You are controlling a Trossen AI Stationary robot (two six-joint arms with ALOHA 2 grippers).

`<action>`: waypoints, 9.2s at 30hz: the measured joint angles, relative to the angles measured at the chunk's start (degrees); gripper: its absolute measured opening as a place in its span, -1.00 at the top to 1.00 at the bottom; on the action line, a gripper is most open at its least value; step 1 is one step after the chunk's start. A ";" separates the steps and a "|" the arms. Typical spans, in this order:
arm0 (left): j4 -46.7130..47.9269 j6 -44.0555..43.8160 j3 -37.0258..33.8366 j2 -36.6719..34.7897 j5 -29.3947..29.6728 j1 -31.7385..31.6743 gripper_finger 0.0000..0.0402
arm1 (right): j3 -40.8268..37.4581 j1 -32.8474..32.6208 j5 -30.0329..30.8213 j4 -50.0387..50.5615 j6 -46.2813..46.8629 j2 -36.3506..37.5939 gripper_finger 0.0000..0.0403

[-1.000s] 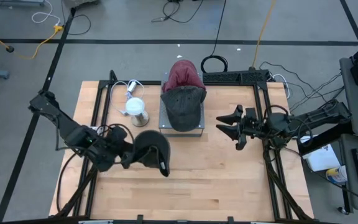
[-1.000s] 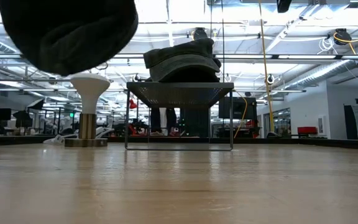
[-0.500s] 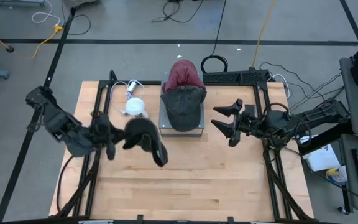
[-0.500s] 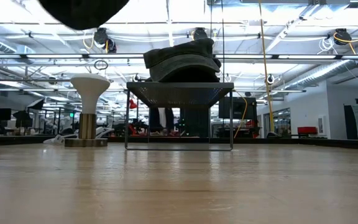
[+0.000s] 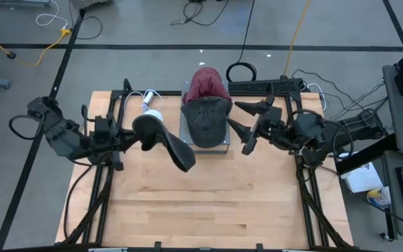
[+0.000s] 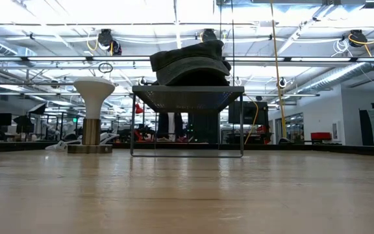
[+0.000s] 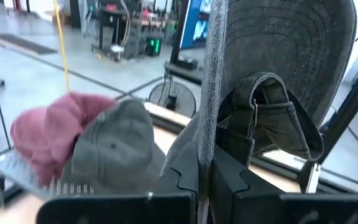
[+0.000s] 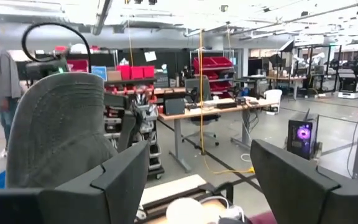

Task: Pick & Place hat
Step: Stack the black cap on top of the black cap on the shelf

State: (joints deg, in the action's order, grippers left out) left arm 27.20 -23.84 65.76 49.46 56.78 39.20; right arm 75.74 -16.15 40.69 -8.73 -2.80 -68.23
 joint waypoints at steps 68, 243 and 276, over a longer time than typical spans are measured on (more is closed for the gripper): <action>-24.56 16.88 5.31 13.57 -2.46 -20.09 0.96 | 22.12 0.10 -4.82 19.37 5.36 -13.59 -0.38; -73.14 -40.70 5.24 36.73 -98.97 -43.04 0.91 | 22.06 -0.44 -55.81 38.70 22.31 2.70 0.07; -51.76 -6.57 5.22 19.62 -102.64 -50.33 0.91 | 18.19 2.87 -30.02 39.74 64.69 -3.96 0.04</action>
State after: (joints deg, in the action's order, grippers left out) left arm -24.56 -30.41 70.98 69.08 -45.86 -11.12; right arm 93.93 -13.28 10.67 31.01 61.89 -72.19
